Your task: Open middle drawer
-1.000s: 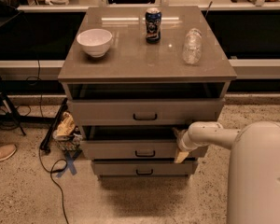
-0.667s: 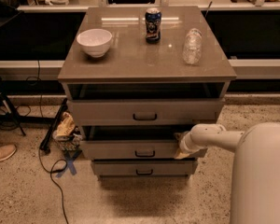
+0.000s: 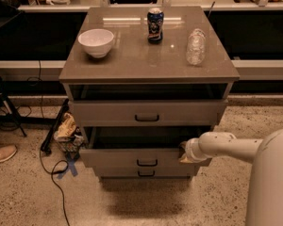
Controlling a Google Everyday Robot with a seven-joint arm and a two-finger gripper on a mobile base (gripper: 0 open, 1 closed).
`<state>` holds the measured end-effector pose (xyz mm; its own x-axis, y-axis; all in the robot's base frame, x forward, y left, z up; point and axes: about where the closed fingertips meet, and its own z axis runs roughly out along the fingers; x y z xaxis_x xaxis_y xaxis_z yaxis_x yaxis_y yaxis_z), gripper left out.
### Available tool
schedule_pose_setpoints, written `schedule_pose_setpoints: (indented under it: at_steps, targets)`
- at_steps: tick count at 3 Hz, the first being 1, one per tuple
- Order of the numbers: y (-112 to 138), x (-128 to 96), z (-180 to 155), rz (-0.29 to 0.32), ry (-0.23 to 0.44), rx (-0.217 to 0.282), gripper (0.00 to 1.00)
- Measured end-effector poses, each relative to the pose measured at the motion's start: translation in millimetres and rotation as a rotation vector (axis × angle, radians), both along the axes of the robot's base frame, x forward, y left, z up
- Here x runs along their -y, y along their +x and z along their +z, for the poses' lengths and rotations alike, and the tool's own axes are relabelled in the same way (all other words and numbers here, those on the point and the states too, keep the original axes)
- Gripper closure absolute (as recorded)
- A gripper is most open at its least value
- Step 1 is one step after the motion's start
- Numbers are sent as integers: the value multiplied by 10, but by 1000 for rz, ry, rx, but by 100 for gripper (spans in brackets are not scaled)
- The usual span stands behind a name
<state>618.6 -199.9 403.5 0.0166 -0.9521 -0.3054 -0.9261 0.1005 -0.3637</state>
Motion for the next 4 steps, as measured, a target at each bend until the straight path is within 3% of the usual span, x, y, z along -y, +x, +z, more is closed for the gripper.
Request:
schedule_pose_setpoints:
  at_steps: [1, 2, 4]
  targets:
    - [0, 0, 10, 0, 0, 0, 100]
    - [0, 0, 10, 0, 0, 0, 97]
    - [0, 0, 9, 0, 0, 0, 51]
